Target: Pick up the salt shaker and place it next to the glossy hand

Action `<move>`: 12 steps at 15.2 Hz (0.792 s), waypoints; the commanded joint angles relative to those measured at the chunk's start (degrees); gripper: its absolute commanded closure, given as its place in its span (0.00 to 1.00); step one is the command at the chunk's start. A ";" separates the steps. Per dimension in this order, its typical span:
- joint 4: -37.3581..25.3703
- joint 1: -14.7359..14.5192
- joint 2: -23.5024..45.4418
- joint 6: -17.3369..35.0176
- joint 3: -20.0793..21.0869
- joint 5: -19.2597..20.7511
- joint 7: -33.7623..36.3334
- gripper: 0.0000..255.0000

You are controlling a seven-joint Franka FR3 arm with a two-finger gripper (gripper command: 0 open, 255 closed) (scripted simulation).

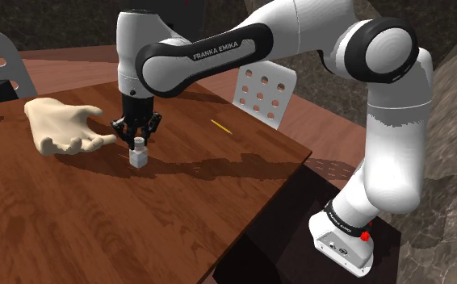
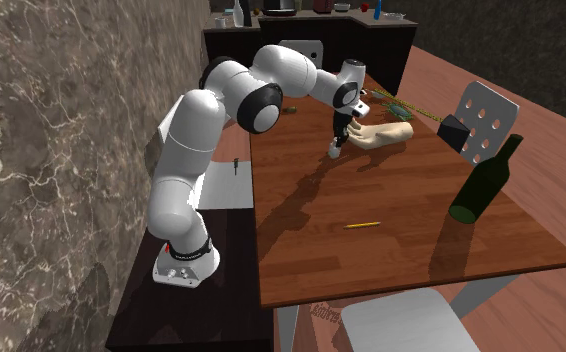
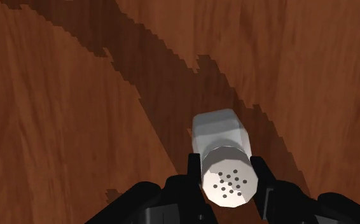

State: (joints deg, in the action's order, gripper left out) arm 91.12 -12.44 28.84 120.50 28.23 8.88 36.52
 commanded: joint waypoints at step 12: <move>-3.26 0.78 -2.84 -5.87 0.74 -1.45 -0.89 0.00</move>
State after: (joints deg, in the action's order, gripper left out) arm 87.82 -11.74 26.29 114.92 28.90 7.56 35.68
